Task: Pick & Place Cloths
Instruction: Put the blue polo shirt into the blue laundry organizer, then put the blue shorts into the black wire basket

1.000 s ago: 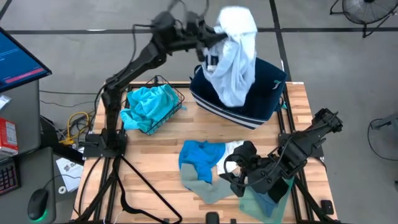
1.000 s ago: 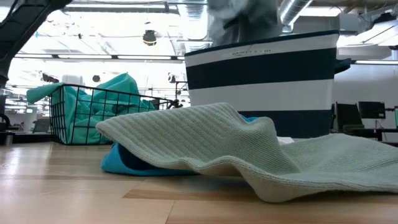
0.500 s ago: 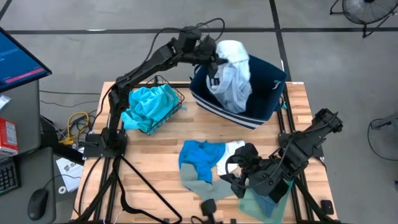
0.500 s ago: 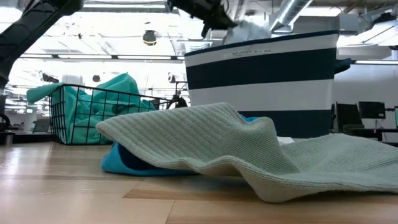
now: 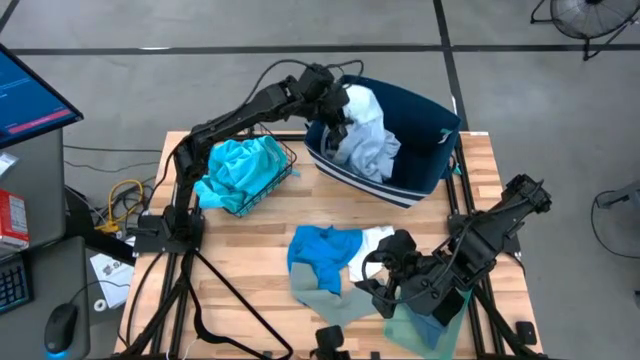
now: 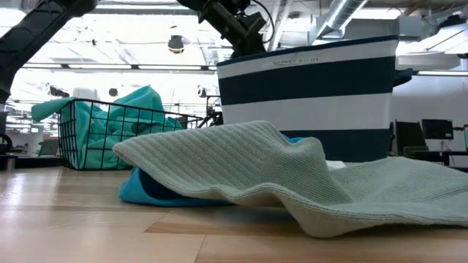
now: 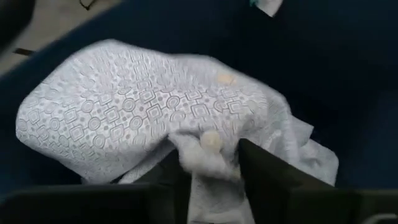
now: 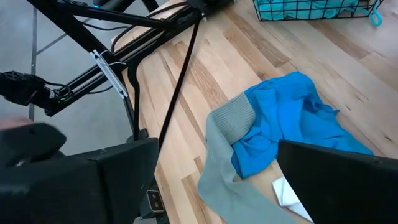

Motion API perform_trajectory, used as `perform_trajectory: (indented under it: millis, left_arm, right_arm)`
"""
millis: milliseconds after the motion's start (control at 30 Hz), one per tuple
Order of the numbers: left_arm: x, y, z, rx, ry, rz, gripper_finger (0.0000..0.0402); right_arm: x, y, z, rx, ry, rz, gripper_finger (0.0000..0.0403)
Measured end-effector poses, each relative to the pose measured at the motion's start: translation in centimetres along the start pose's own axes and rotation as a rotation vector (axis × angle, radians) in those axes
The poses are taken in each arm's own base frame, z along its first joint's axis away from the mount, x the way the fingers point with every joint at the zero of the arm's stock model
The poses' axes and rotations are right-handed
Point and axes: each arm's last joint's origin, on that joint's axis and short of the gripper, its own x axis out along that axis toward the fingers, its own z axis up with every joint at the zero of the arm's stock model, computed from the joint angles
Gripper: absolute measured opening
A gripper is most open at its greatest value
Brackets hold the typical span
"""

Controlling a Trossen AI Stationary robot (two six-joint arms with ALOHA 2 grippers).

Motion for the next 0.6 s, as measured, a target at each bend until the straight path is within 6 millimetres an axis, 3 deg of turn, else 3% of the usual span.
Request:
perform_trajectory:
  millis: [233,333,467,600]
  left_arm:
    - [-0.3,-2.0,0.1,0.043,0.025,-0.025,0.0211]
    - [-1.9,-2.9,0.5,0.068,0.041,0.009,0.0246]
    - [-5.8,-4.1,1.7,0.108,0.004,0.053,0.0271]
    - [-12.1,-5.8,2.9,0.136,-0.066,0.07,0.0274]
  right_arm:
    - [0.0,0.0,0.0,0.004,0.0,0.0,0.0322]
    - [0.0,0.0,0.0,0.008,0.0,0.0,0.0322]
    - [0.0,0.0,0.0,0.007,0.001,-0.001,0.0322]
    - [0.0,0.0,0.0,-0.003,0.002,-0.004,0.0322]
